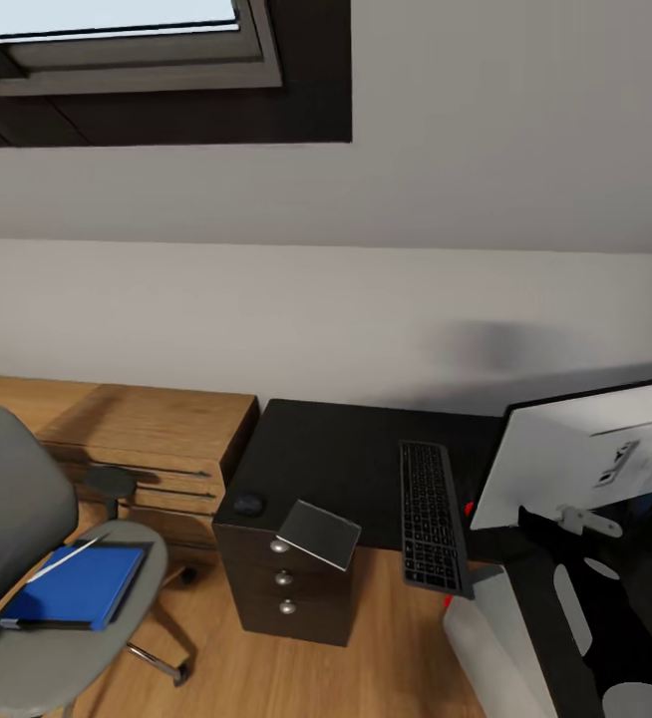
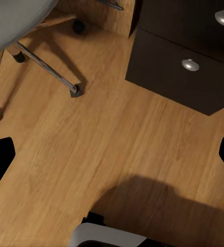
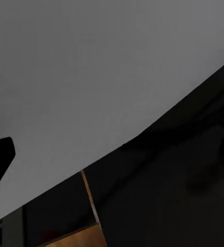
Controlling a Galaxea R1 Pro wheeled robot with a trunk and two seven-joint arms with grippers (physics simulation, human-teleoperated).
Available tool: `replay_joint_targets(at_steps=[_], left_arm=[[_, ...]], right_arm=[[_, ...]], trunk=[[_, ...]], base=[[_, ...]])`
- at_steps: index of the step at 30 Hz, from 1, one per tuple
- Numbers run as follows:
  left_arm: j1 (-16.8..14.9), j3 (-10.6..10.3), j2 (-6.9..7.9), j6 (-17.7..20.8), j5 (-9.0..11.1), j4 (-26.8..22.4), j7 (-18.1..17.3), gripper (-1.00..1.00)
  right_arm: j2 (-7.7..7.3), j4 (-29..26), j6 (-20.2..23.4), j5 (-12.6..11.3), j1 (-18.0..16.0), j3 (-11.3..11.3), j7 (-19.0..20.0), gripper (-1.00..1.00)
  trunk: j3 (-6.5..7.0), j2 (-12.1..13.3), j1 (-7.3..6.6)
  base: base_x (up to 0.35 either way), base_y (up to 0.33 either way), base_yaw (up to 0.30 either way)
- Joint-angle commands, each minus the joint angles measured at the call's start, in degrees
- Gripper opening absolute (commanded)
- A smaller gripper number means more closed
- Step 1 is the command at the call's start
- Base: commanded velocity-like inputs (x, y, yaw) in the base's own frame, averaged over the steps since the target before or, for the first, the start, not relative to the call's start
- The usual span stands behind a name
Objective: In the bedroom, organize the workspace by keeping the computer under the desk, ensuring the monitor is on the desk, placing the keyboard on the desk next to the monitor, placing the mouse on the desk next to the keyboard, moving the folder from the swivel chair onto the desk next to the mouse, stacking the notebook on top of the folder with the pen on top of the notebook, and positioning the swivel chair next to the desk.
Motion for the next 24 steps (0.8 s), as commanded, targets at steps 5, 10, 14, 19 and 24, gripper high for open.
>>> replay_joint_targets(at_steps=[5, 10, 14, 19, 24], left_arm=[[0.0, -0.22, 0.07, -0.1, 0.52, -0.1, 0.42, 1.0], [0.0, -0.22, 0.07, -0.1, 0.51, -0.1, 0.42, 1.0], [0.0, -0.22, 0.07, -0.1, 0.51, -0.1, 0.42, 1.0], [0.0, -0.22, 0.07, -0.1, 0.51, -0.1, 0.42, 1.0], [0.0, -0.29, 0.01, -0.1, 0.45, -0.1, 0.42, 1.0]], right_arm=[[-0.03, -0.09, 0.27, -0.54, -0.01, 0.06, -0.28, 1.0], [-0.09, -0.09, 0.22, -0.51, -0.02, 0.06, -0.21, 1.0], [-0.1, -0.07, 0.19, -0.5, -0.04, 0.06, -0.2, 1.0], [-0.1, -0.01, 0.18, -0.49, -0.04, 0.06, -0.2, 1.0], [-0.1, 0.0, 0.18, -0.55, -0.03, 0.09, -0.14, 1.0]], trunk=[[0.02, -0.12, 0.04], [0.16, -0.12, 0.04], [0.28, -0.12, 0.04], [0.44, -0.12, 0.04], [0.58, -0.12, 0.04]], base=[[0.0, 0.0, -0.216], [0.0, 0.0, -0.249], [0.0, 0.0, -0.268], [0.0, 0.0, -0.272], [0.0, 0.0, -0.273]])
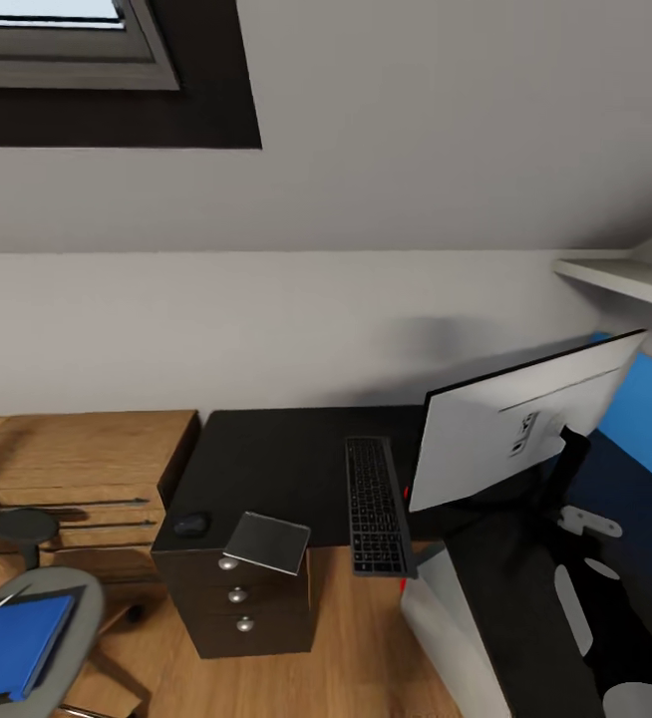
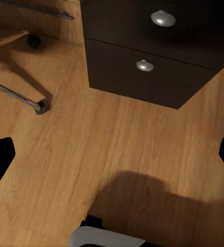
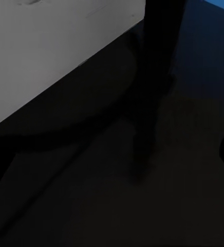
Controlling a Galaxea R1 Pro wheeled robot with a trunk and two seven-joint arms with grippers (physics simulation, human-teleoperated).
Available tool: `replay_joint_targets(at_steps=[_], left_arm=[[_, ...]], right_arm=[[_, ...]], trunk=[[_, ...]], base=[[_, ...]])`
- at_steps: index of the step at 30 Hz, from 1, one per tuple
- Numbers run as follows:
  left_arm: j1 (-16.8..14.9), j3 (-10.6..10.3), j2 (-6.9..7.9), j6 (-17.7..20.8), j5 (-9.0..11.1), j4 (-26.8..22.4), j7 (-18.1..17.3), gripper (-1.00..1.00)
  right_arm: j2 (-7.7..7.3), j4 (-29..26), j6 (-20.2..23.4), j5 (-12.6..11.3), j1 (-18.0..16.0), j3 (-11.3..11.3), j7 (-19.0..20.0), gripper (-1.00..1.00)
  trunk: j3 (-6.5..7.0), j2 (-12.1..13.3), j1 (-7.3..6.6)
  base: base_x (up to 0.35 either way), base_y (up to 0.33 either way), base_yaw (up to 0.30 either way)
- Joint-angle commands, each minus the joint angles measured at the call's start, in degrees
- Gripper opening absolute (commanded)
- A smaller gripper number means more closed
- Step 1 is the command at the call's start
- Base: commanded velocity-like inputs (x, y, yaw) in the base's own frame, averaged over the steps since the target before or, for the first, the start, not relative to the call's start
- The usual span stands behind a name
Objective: In the bedroom, organize the workspace by keeping the computer under the desk, ensuring the monitor is on the desk, placing the keyboard on the desk next to the monitor, placing the mouse on the desk next to the keyboard, moving the folder from the swivel chair onto the desk next to the mouse, stacking the notebook on top of the folder with the pen on top of the notebook, and positioning the swivel chair next to the desk.
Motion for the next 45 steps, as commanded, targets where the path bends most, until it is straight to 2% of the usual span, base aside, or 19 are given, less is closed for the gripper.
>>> replay_joint_targets(at_steps=[1, 20, 22, 23, 30, 45], left_arm=[[0.0, -0.22, 0.07, -0.1, 0.53, -0.1, 0.43, 1.0], [0.0, -0.2, 0.16, -0.1, 0.68, -0.3, 0.39, 1.0], [0.0, -0.17, 0.24, -0.07, 0.72, -0.78, 0.46, 1.0], [0.0, 0.13, 0.27, -0.03, 0.83, -2.86, 0.5, 1.0], [0.0, 0.15, 0.18, 0.1, 0.93, -3.77, 0.49, 1.0], [0.0, -0.14, 0.14, 0.25, 0.95, -3.88, 0.51, 1.0]], right_arm=[[0.01, -0.08, 0.26, -0.55, -0.05, 0.09, -0.29, 1.0], [0.02, -0.06, 0.21, -0.49, -0.03, 0.11, -0.28, 1.0], [0.01, -0.07, 0.23, -0.49, -0.04, 0.07, -0.37, 1.0], [0.0, -0.07, 0.31, -0.56, -0.05, 0.06, -0.37, 1.0], [0.02, -0.13, 0.34, -0.58, -0.03, 0.05, -0.42, 1.0], [-0.01, -0.16, 0.34, -0.53, -0.05, 0.05, -0.43, 1.0]], trunk=[[-0.09, -0.12, 0.04], [-0.04, -0.12, 0.04], [-0.04, -0.12, 0.04], [-0.04, -0.12, 0.04], [-0.04, -0.12, 0.04], [-2.73, -6.14, 3.33]], base=[[0.0, 0.0, -0.269], [0.0, 0.0, -0.037], [0.0, 0.0, 0.0], [0.0, 0.0, 0.0], [0.0, 0.0, 0.0], [0.0, 0.0, 0.0]])
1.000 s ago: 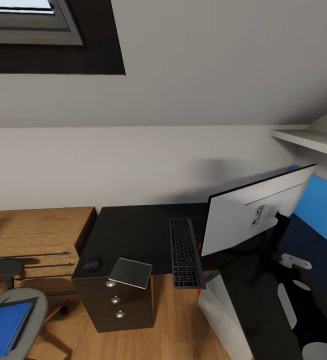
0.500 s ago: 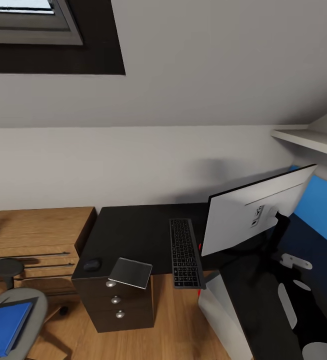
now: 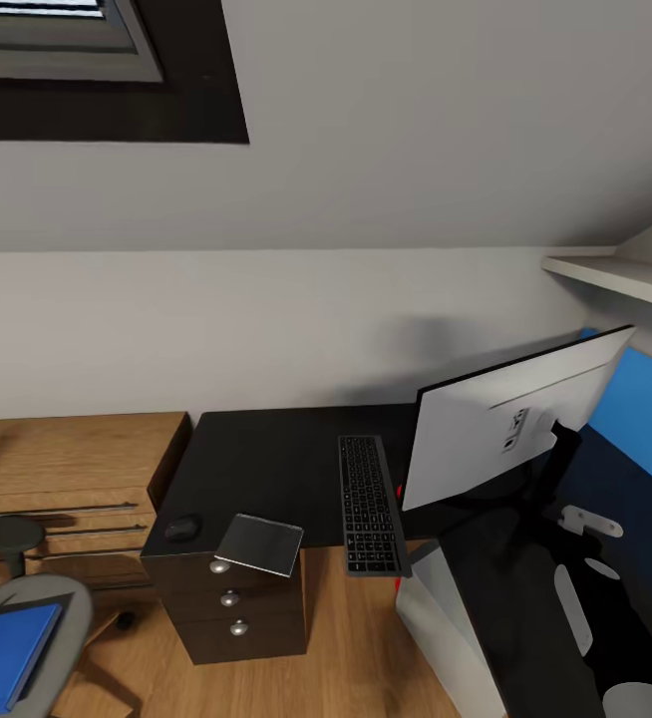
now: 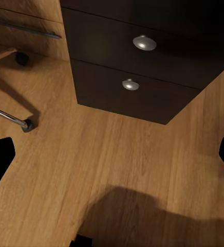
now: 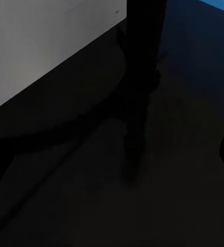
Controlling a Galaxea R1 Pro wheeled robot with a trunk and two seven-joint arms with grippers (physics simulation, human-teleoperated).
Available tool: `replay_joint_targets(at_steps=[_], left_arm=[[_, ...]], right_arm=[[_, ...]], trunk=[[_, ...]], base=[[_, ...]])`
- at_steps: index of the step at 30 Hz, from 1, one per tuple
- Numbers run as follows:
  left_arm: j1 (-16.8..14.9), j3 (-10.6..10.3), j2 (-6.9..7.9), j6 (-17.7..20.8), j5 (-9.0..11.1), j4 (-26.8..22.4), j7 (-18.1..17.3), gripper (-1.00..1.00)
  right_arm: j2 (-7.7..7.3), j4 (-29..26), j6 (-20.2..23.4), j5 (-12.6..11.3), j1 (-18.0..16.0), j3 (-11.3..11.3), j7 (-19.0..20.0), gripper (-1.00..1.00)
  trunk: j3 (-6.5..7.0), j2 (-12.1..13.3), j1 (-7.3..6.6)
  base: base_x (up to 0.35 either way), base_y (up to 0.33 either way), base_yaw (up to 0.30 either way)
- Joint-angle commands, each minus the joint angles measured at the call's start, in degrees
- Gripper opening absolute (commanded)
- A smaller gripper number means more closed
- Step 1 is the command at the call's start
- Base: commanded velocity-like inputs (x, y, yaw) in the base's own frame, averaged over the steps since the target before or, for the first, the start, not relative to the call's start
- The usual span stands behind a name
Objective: In the bedroom, organize the workspace by keeping the computer under the desk, ensuring the monitor is on the desk, placing the keyboard on the desk next to the monitor, placing the mouse on the desk next to the keyboard, moving the folder from the swivel chair onto the desk next to the mouse, stacking the notebook on top of the folder with the pen on top of the notebook, and positioning the swivel chair next to the desk.
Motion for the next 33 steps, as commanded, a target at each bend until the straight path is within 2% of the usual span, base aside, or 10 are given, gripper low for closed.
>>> replay_joint_targets(at_steps=[1, 8, 9, 11, 12, 15, 16, 21, 26, 33], left_arm=[[-0.01, -0.21, 0.08, -0.07, 0.51, -0.1, 0.42, 1.0], [-0.01, -0.22, 0.08, -0.07, 0.51, -0.1, 0.42, 1.0], [-0.01, -0.27, -0.01, -0.02, 0.51, 0.0, 0.42, 1.0], [-0.01, -0.28, -0.03, -0.01, 0.51, 0.03, 0.42, 1.0], [-0.01, -0.3, -0.08, 0.01, 0.5, 0.17, 0.47, 1.0], [-0.01, -0.34, -0.09, -0.01, 0.46, 0.21, 0.52, 1.0], [-0.01, -0.38, -0.09, -0.01, 0.45, 0.23, 0.55, 1.0], [-0.01, -0.46, -0.1, -0.05, 0.43, 0.25, 0.59, 1.0], [-0.01, -0.47, -0.1, -0.06, 0.39, 0.25, 0.6, 1.0], [-0.01, -0.48, -0.1, -0.06, 0.35, 0.25, 0.6, 1.0]], right_arm=[[-0.01, -0.1, 0.21, -0.53, 0.0, 0.07, -0.35, 1.0], [-0.03, 0.11, -1.07, -0.33, -0.02, 0.14, -0.26, 1.0], [-0.44, 5.4, -6.72, 0.27, -0.17, 0.37, -0.69, 1.0], [-0.85, 7.07, -8.24, 0.62, -0.72, 0.39, -0.91, 1.0], [-2.09, 13.19, -12.66, 1.78, -4.12, 0.41, -1.37, 1.0], [-2.65, 18.28, -15.11, 2.38, -7.34, 0.42, -1.48, 1.0], [-3.1, 21.78, -16.62, 2.8, -9.88, 0.43, -1.53, 1.0], [-4.99, 31.83, -20.36, 4.77, -17.95, 0.42, -1.66, 1.0], [-5.84, 35.48, -21.22, 5.72, -21.57, 0.42, -1.81, 1.0], [-6.41, 38.64, -21.44, 5.97, -22.85, 0.42, -4.32, 1.0]], trunk=[[-0.28, -0.52, 0.25], [-1.54, -3.32, 1.79], [-1.72, -3.73, 2.01], [-2.08, -4.53, 2.45], [-2.26, -4.93, 2.67], [-2.8, -6.13, 3.33], [-2.98, -6.53, 3.55], [-3.87, -8.54, 4.65], [-4.77, -10.54, 5.74], [-6.03, -13.35, 7.28]], base=[[0.0, 0.0, 0.0], [0.0, 0.0, 0.0], [0.0, 0.0, 0.0], [0.0, 0.0, 0.0], [0.0, 0.0, 0.0], [0.0, 0.0, 0.0], [0.0, 0.0, 0.0], [0.0, 0.0, 0.0], [0.0, 0.0, 0.0], [0.0, 0.0, 0.0]])
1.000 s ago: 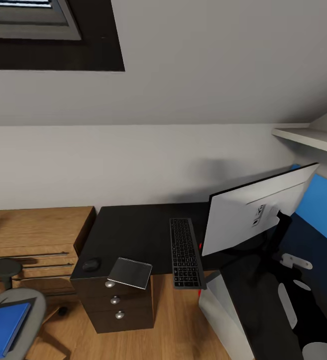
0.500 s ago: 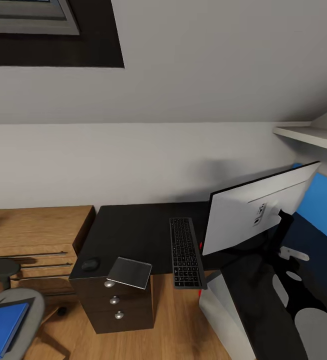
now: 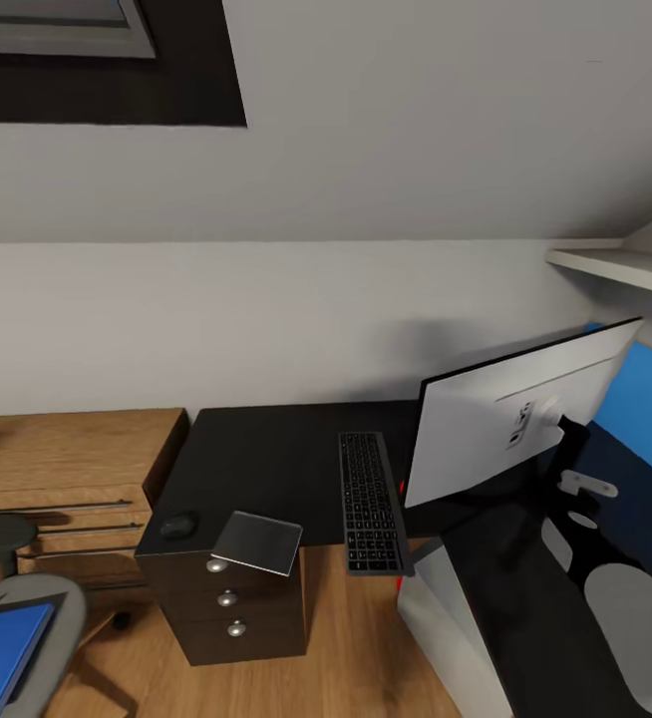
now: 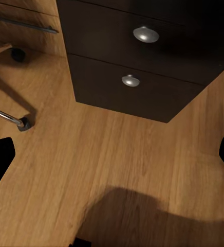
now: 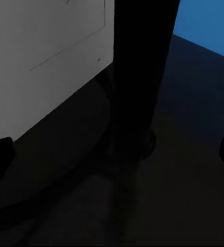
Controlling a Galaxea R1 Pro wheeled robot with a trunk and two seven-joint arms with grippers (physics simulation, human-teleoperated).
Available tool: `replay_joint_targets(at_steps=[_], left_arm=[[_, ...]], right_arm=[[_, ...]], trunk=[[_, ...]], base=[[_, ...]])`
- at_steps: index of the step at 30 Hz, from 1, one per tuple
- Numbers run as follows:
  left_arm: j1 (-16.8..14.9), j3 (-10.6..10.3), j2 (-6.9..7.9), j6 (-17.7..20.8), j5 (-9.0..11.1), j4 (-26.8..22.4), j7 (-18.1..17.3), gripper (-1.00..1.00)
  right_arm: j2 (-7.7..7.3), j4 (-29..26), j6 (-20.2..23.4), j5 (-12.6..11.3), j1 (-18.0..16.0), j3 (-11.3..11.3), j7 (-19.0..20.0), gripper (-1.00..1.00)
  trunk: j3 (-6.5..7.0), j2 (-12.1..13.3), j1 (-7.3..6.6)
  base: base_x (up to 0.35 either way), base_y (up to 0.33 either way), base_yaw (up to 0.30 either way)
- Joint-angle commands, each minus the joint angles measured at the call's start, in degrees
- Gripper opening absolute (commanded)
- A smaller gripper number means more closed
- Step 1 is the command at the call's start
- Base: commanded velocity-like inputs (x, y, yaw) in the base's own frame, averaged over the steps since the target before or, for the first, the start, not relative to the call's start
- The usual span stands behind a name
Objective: In the bedroom, organize the workspace by keeping the computer under the desk, ensuring the monitor is on the desk, placing the keyboard on the desk next to the monitor, placing the mouse on the desk next to the keyboard, moving the folder from the swivel chair onto the desk next to the mouse, stacking the notebook on top of the folder with the pen on top of the notebook, and positioning the swivel chair next to the desk.
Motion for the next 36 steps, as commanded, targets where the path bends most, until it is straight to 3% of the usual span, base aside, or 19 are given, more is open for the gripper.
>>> replay_joint_targets(at_steps=[1, 13, 22, 36], left_arm=[[-0.01, -0.23, 0.08, -0.07, 0.51, -0.09, 0.42, 1.0], [-0.01, -0.3, 0.08, -0.07, 0.51, -0.09, 0.42, 1.0], [-0.01, -0.3, 0.08, -0.07, 0.51, -0.09, 0.42, 1.0], [-0.01, -0.13, 0.14, -0.15, 0.42, -0.09, 0.28, 1.0]], right_arm=[[-0.09, 0.66, -0.26, 0.06, -0.1, -0.12, -0.3, 1.0], [-0.4, 3.41, -0.79, 0.15, -0.19, 0.21, -0.98, 1.0], [-0.27, 3.69, -4.2, 0.46, -0.11, 0.15, -0.88, 1.0], [-0.21, 3.37, -4.44, 0.45, -0.06, 0.14, -1.03, 1.0]], trunk=[[-0.25, -0.48, 0.24], [-2.41, -5.3, 2.88], [-4.02, -8.91, 4.85], [-4.02, -8.91, 4.85]], base=[[0.0, 0.0, 0.0], [0.0, 0.0, 0.0], [0.0, 0.0, 0.0], [0.0, 0.0, 0.0]])
